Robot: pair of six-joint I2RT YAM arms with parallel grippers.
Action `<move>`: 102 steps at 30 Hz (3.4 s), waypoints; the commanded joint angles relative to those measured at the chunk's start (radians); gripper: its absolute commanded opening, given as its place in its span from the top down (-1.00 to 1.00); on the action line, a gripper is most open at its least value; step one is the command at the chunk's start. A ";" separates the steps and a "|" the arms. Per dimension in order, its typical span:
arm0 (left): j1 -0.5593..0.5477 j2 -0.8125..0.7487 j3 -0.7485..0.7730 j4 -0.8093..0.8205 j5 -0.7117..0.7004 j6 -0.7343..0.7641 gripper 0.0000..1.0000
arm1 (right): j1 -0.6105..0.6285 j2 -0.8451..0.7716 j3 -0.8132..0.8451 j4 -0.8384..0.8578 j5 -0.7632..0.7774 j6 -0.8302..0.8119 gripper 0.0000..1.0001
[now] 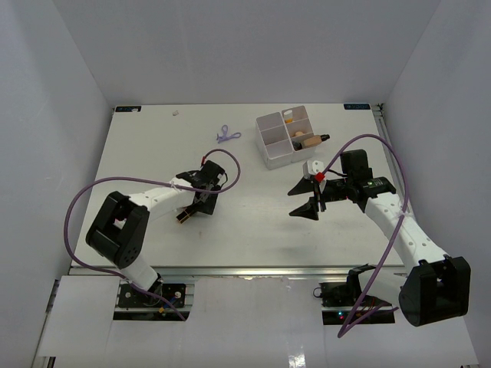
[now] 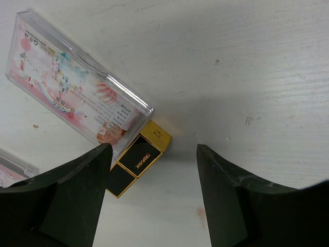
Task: Organize the makeup
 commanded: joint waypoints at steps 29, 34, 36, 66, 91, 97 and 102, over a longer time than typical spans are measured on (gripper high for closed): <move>0.024 -0.054 -0.004 0.027 0.180 -0.005 -0.10 | -0.015 -0.001 -0.007 -0.003 -0.037 -0.009 -0.40; 0.027 -0.137 -0.019 0.044 0.198 -0.074 -0.22 | -0.017 -0.001 -0.007 -0.003 -0.040 -0.009 -0.40; 0.035 -0.186 -0.047 0.053 0.208 -0.126 -0.31 | -0.018 -0.001 -0.007 -0.003 -0.040 -0.009 -0.40; 0.174 -0.384 -0.321 -0.045 0.088 -1.477 -0.67 | -0.026 -0.023 -0.008 -0.011 -0.062 -0.009 -0.40; 0.231 -0.273 -0.320 0.084 0.177 -1.380 -0.01 | -0.036 -0.019 -0.010 -0.011 -0.062 -0.009 -0.41; 0.233 -0.280 -0.332 0.084 0.198 -1.361 0.11 | -0.038 -0.024 -0.010 -0.011 -0.063 -0.008 -0.41; 0.233 -0.342 -0.351 0.083 0.233 -1.320 0.17 | -0.039 -0.026 -0.010 -0.012 -0.065 -0.009 -0.41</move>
